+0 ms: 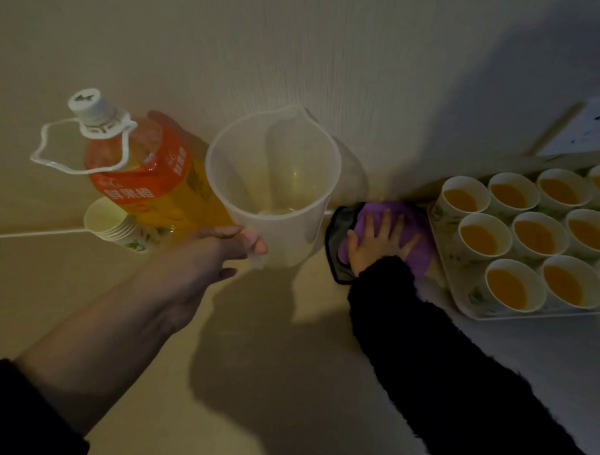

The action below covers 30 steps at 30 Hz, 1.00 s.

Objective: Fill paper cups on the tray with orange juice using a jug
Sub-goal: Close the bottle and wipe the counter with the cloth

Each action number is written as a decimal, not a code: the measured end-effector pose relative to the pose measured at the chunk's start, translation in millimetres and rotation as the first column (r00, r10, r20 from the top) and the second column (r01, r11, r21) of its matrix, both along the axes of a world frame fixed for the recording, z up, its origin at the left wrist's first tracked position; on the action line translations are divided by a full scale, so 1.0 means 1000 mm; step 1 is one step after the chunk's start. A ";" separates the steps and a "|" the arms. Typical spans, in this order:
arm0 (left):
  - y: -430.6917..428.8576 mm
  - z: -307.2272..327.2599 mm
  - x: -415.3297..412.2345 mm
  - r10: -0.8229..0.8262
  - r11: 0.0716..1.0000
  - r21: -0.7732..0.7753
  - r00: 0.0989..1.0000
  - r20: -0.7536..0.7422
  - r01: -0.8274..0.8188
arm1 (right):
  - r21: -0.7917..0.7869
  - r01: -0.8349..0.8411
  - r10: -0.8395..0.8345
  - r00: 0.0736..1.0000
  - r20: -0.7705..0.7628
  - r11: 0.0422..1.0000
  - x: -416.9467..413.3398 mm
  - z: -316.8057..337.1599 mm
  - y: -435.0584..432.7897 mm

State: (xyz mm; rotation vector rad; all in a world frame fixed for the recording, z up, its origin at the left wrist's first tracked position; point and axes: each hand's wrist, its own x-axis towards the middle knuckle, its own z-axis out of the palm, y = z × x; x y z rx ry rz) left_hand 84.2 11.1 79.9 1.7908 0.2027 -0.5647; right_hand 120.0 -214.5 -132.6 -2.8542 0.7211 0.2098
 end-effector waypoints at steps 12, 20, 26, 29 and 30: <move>0.012 0.003 0.006 -0.012 1.000 -0.001 0.999 0.033 0.012 | 0.088 -0.360 0.367 0.926 -0.090 0.929 0.016 0.002 0.105; 0.012 0.002 0.007 -0.023 1.000 -0.003 0.998 0.052 0.023 | -0.051 -0.642 0.644 0.765 0.029 0.765 -0.017 0.001 0.118; 0.014 0.003 0.007 -0.021 1.000 -0.014 0.996 0.083 0.022 | -0.030 -0.515 0.515 0.857 -0.003 0.856 -0.035 0.002 0.074; 0.018 0.005 0.007 -0.017 1.000 -0.024 0.997 0.070 0.019 | -0.055 -0.445 0.444 0.896 -0.031 0.894 -0.042 0.000 0.047; 0.019 0.006 0.007 -0.020 0.999 -0.024 0.998 0.067 0.022 | -0.068 -0.417 0.415 0.909 -0.043 0.906 -0.044 -0.001 0.038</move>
